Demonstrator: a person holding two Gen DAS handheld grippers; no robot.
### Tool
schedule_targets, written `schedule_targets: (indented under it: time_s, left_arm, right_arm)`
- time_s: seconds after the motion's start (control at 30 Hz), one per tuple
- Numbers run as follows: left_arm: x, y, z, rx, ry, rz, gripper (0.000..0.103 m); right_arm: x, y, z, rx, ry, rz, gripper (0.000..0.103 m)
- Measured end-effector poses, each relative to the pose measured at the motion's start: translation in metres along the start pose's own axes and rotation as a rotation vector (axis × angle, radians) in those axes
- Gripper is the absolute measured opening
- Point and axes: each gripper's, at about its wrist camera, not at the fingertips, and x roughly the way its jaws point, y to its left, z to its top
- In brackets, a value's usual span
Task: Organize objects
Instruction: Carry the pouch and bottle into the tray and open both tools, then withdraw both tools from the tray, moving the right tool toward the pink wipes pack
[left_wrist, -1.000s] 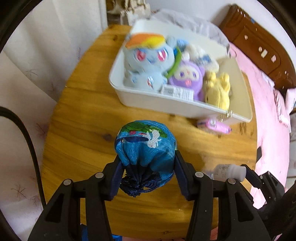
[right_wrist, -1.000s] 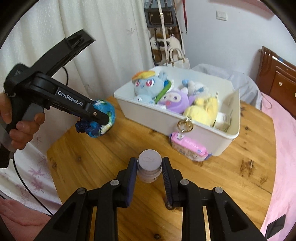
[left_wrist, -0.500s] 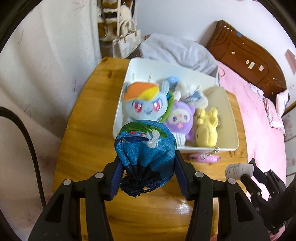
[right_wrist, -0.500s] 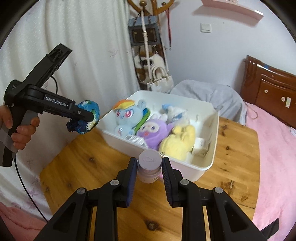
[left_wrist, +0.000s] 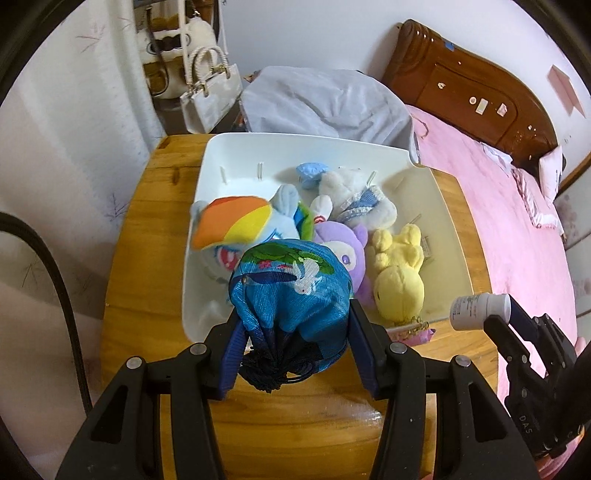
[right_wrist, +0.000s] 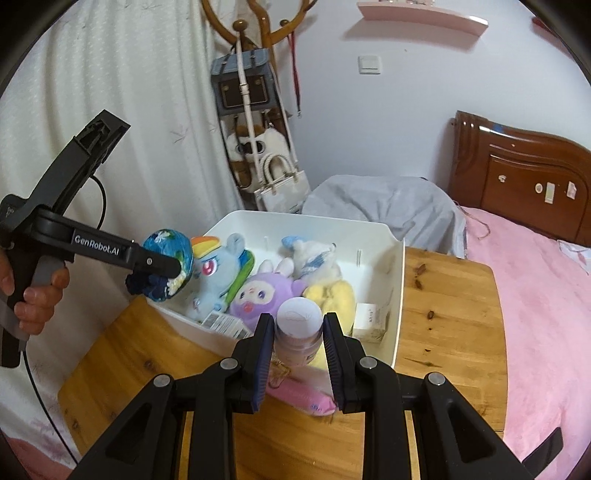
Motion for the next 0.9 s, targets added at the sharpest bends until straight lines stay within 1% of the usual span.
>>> schedule_targets:
  time_s: [0.17,0.3,0.47,0.57,0.67,0.73,0.8,0.83,0.87,0.9]
  left_arm:
    - [0.011,-0.005,0.008,0.029,0.02,0.009,0.056]
    - [0.016,-0.007,0.011,0.041,0.014,0.017,0.056]
    - [0.009,-0.008,0.015,0.037,-0.021,0.012,0.056]
    - [0.005,-0.009,0.015,0.038,-0.025,0.012,0.056]
    - [0.0,-0.011,0.012,0.037,-0.021,0.022,0.057]
    - [-0.005,-0.012,0.01,0.033,-0.02,0.028,0.061]
    - [-0.011,-0.015,0.006,0.033,-0.027,0.034,0.064]
    - [-0.014,-0.016,0.004,0.033,-0.029,0.04,0.067]
    - [-0.017,-0.018,0.002,0.034,-0.03,0.045,0.068]
    - [-0.02,-0.02,0.0,0.033,-0.032,0.05,0.07]
  right_arm:
    - [0.012,-0.006,0.002,0.025,-0.005,-0.039,0.028]
    - [0.019,-0.009,0.001,0.036,0.001,-0.061,0.028]
    - [0.023,-0.011,0.001,0.041,0.011,-0.081,0.028]
    - [0.021,-0.011,0.003,0.045,0.001,-0.08,0.028]
    - [0.022,-0.009,0.003,0.04,0.02,-0.082,0.028]
    - [0.021,-0.009,0.002,0.033,0.023,-0.084,0.032]
    - [0.016,-0.008,0.001,0.029,0.021,-0.081,0.045]
    - [0.014,-0.008,0.001,0.028,0.019,-0.08,0.049]
    - [0.011,-0.009,0.0,0.03,0.016,-0.08,0.056]
    - [0.008,-0.009,0.0,0.031,0.011,-0.077,0.06]
